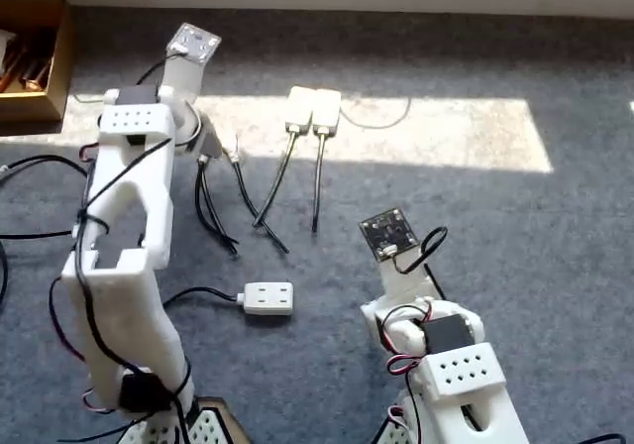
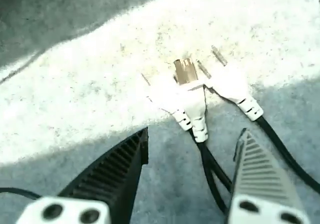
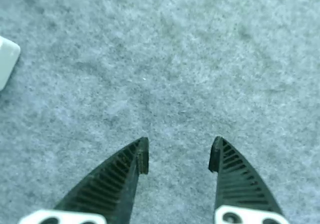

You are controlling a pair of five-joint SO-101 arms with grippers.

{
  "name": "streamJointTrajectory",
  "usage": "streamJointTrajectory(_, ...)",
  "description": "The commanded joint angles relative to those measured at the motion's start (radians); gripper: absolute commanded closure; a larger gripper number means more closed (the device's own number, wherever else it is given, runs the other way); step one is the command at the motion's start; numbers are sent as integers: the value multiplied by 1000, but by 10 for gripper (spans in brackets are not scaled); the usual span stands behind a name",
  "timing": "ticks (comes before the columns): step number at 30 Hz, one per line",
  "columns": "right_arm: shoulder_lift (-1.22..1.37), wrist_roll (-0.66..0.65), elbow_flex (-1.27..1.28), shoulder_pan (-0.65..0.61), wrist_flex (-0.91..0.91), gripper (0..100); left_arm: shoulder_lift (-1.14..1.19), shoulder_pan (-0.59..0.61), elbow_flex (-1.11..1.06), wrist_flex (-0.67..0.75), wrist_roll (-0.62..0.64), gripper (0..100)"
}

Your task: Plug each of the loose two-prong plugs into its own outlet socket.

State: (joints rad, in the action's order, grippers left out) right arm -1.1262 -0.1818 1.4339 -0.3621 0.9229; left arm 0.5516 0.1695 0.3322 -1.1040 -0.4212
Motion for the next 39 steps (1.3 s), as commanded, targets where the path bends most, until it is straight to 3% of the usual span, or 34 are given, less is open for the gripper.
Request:
streamJointTrajectory(1,4,5,-5,-8,5,793,147,-28,242,-78,9,771)
streamJointTrajectory(12,4,5,-5,-8,5,793,533,-28,776,-287,9,936)
streamJointTrajectory(23,4,5,-13,31,22,793,573,-145,1122,-667,8,995)
streamJointTrajectory(27,4,-52,-91,225,74,793,495,-219,1067,-672,6,995)
streamJointTrajectory(31,4,-84,-162,424,148,793,357,-367,843,-674,6,995)
streamJointTrajectory(35,4,-189,-170,486,228,793,185,-568,622,-671,5,995)
streamJointTrajectory(39,4,-192,-166,506,228,793,56,-740,519,-671,5,995)
